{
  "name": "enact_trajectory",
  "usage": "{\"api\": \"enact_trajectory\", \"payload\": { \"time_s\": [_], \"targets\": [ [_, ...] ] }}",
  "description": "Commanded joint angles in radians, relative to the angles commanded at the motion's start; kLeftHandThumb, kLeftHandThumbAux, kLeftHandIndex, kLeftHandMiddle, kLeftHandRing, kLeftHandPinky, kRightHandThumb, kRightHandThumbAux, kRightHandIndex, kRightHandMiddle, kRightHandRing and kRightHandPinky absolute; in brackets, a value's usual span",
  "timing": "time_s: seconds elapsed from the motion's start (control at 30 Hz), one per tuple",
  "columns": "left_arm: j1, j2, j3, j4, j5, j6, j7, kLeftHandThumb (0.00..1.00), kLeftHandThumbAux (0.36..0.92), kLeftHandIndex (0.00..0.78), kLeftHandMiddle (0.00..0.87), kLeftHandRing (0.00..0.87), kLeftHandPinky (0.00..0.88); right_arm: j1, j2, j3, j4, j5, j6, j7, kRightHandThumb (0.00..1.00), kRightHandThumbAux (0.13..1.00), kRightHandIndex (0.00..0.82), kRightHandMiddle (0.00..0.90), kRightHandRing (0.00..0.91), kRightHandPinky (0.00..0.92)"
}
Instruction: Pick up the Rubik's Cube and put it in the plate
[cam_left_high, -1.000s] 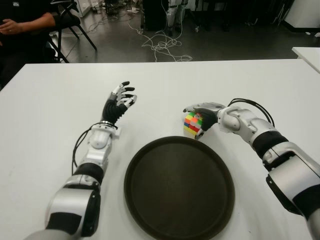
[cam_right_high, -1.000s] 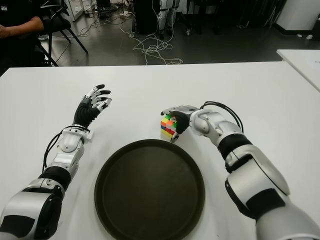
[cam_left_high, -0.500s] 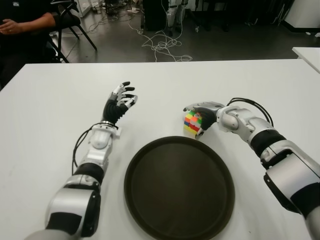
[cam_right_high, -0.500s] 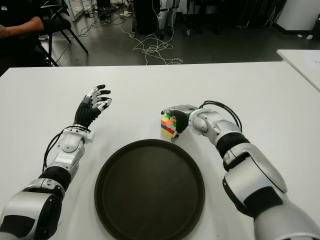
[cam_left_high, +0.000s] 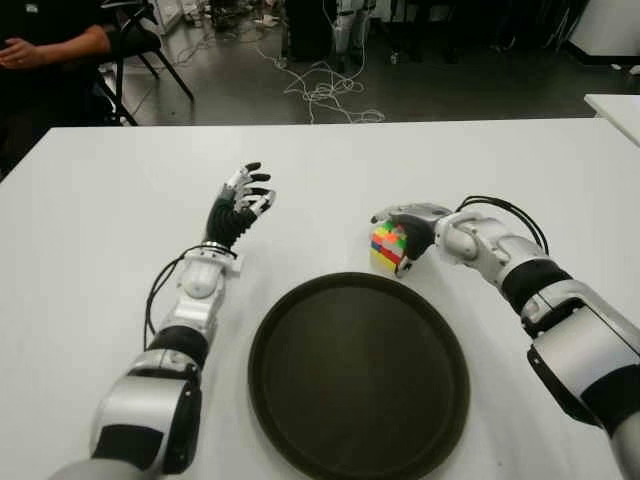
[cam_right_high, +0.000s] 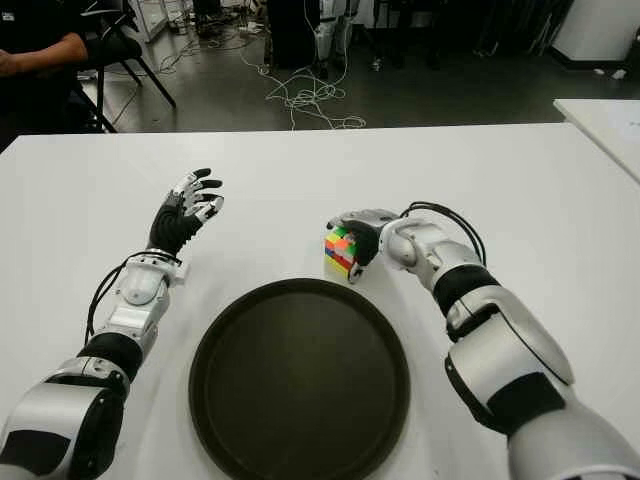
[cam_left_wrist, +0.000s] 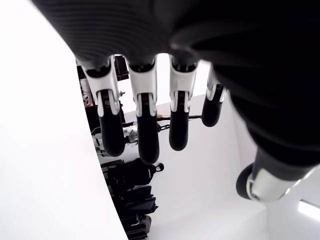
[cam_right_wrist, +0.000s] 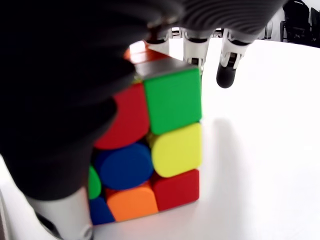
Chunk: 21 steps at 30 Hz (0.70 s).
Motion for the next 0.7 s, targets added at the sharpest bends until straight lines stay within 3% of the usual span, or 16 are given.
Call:
{"api": "enact_trajectory", "payload": {
  "time_s": [0.2, 0.23, 0.33, 0.43, 0.57, 0.6, 0.7],
  "targets": [
    [-0.001, -0.001, 0.004, 0.002, -0.005, 0.0, -0.007, 0.106, 0.604, 0.151, 0.242, 0.278, 0.295, 0.002, 0.0, -0.007, 0.009, 0.006, -0.004, -0.02, 0.0, 0.874, 0.2, 0.207, 0.239, 0.259],
    [-0.001, -0.001, 0.005, 0.002, -0.006, 0.001, -0.009, 0.105, 0.601, 0.153, 0.241, 0.278, 0.296, 0.003, 0.0, -0.012, 0.013, 0.009, -0.005, -0.032, 0.0, 0.89, 0.271, 0.319, 0.349, 0.369],
    [-0.002, -0.002, 0.008, 0.002, -0.011, 0.004, -0.017, 0.103, 0.594, 0.154, 0.24, 0.277, 0.299, 0.005, 0.003, -0.023, 0.03, 0.015, -0.003, -0.075, 0.001, 0.912, 0.389, 0.488, 0.509, 0.515],
    [-0.002, -0.003, 0.011, -0.002, -0.015, 0.006, -0.024, 0.099, 0.591, 0.155, 0.242, 0.281, 0.304, 0.005, 0.006, -0.025, 0.04, 0.009, 0.011, -0.136, 0.048, 0.911, 0.456, 0.582, 0.588, 0.567],
    [-0.002, -0.002, 0.012, -0.003, -0.01, 0.008, -0.019, 0.093, 0.589, 0.155, 0.242, 0.285, 0.309, 0.005, 0.005, -0.022, 0.046, 0.004, 0.013, -0.189, 0.089, 0.902, 0.481, 0.621, 0.619, 0.586],
    [-0.002, -0.002, 0.011, -0.004, -0.008, 0.008, -0.016, 0.093, 0.586, 0.155, 0.244, 0.286, 0.308, 0.006, 0.004, -0.024, 0.046, 0.005, 0.012, -0.202, 0.301, 0.843, 0.46, 0.625, 0.624, 0.59],
    [-0.001, -0.002, 0.011, -0.005, -0.006, 0.008, -0.011, 0.098, 0.582, 0.155, 0.25, 0.288, 0.308, 0.006, 0.003, -0.026, 0.051, 0.007, 0.011, -0.223, 0.558, 0.771, 0.436, 0.637, 0.636, 0.606]
  ]
}}
